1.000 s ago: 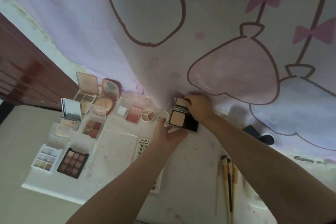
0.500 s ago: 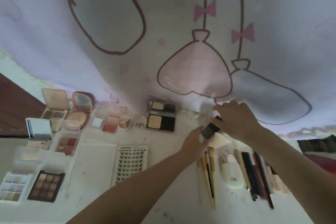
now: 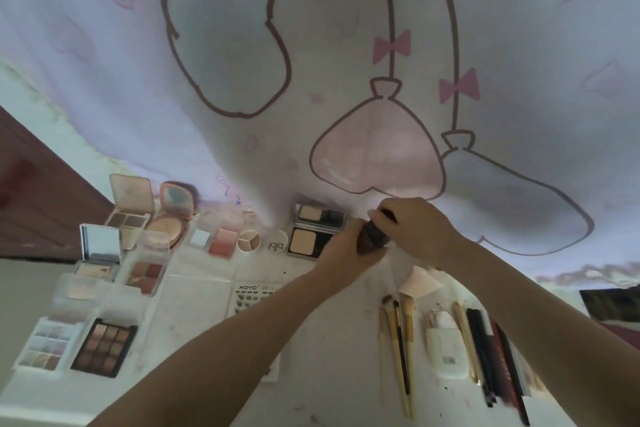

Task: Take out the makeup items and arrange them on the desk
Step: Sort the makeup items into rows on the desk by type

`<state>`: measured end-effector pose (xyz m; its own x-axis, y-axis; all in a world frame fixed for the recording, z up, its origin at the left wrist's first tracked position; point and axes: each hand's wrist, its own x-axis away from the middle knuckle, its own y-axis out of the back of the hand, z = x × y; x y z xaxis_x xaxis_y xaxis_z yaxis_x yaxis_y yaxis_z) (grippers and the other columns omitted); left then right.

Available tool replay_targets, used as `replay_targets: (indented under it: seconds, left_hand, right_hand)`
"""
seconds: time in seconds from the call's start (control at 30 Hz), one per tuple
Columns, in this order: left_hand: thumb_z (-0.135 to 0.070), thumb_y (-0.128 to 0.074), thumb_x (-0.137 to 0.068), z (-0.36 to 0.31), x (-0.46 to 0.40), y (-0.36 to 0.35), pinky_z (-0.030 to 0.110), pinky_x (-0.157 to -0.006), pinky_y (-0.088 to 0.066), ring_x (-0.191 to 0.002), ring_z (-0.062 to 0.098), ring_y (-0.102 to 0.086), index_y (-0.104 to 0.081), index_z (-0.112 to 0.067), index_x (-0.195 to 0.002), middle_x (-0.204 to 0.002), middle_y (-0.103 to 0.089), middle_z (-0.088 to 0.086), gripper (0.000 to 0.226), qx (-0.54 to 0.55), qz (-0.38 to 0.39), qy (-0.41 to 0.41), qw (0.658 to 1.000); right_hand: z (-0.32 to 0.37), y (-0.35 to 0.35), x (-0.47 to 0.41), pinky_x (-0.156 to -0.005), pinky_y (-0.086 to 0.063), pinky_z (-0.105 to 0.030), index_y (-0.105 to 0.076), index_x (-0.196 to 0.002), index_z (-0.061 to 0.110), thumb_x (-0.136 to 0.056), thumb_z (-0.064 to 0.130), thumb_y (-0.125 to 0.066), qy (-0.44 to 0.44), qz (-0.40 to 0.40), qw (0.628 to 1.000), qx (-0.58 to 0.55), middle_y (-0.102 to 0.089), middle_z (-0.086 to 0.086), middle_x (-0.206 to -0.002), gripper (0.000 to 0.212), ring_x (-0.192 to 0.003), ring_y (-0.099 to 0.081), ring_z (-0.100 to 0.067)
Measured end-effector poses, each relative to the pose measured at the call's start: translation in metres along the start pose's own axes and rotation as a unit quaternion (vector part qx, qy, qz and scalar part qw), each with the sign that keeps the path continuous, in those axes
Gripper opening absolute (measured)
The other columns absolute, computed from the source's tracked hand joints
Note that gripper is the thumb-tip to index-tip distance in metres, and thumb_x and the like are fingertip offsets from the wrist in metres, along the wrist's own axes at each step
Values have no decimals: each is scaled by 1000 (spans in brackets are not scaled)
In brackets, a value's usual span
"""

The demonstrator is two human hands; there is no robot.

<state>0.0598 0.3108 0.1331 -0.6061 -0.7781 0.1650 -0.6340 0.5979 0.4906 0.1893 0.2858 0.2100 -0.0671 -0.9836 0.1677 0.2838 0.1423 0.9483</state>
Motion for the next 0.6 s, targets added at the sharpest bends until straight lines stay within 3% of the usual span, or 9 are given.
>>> replay_targets:
  seconds: [0.1,0.17,0.3,0.4,0.5,0.6]
  left_hand:
    - [-37,-66,-84,1,21,24,25,-74,-49,-84,13,-59,-54,-19,-111,-92,-62,-4,34,-47,-25,-18,998]
    - [-39,-67,-82,3,37,37,33,-76,-51,-85,16,-60,-57,-20,-107,-93,-66,-2,33,-56,-31,-24,998]
    - [-41,-68,-80,12,67,58,28,-80,-51,-87,10,-60,-58,-26,-109,-95,-66,-10,34,-52,-18,-27,998]
    - [-43,-66,-82,40,91,74,36,-77,-51,-80,18,-60,-56,-18,-98,-88,-64,2,31,-69,3,24,997]
    - [-35,-66,-84,59,115,94,28,-69,-52,-68,14,-57,-54,-21,-86,-76,-60,2,18,23,-31,83,996]
    - [-30,-60,-89,53,115,100,26,-68,-50,-70,18,-59,-52,-19,-87,-77,-58,5,14,133,-33,102,985]
  right_hand:
    - [26,11,6,-54,-44,-18,-54,-87,17,-96,47,-42,-21,85,991,-98,-63,-2,-83,33,-56,-55,-12]
    - [41,13,12,-62,-47,-24,-55,-89,17,-92,50,-47,-13,112,991,-78,-64,-4,-86,35,-67,-58,-15]
    - [66,9,27,-62,-46,-23,-59,-88,15,-91,48,-51,-15,140,984,-109,-67,-2,-82,35,-69,-59,-13]
    - [65,27,41,-59,-46,-13,-58,-81,20,-91,46,-51,-54,94,983,-150,-65,5,-76,29,-65,-61,-4]
    - [49,48,50,-46,-36,-7,-60,-89,17,-96,36,-48,-105,32,969,-221,-57,8,-70,24,-55,-52,-2]
    - [41,24,51,-58,-45,-16,-59,-113,14,-96,24,-51,-140,82,924,-347,-64,4,-84,21,-70,-59,-8]
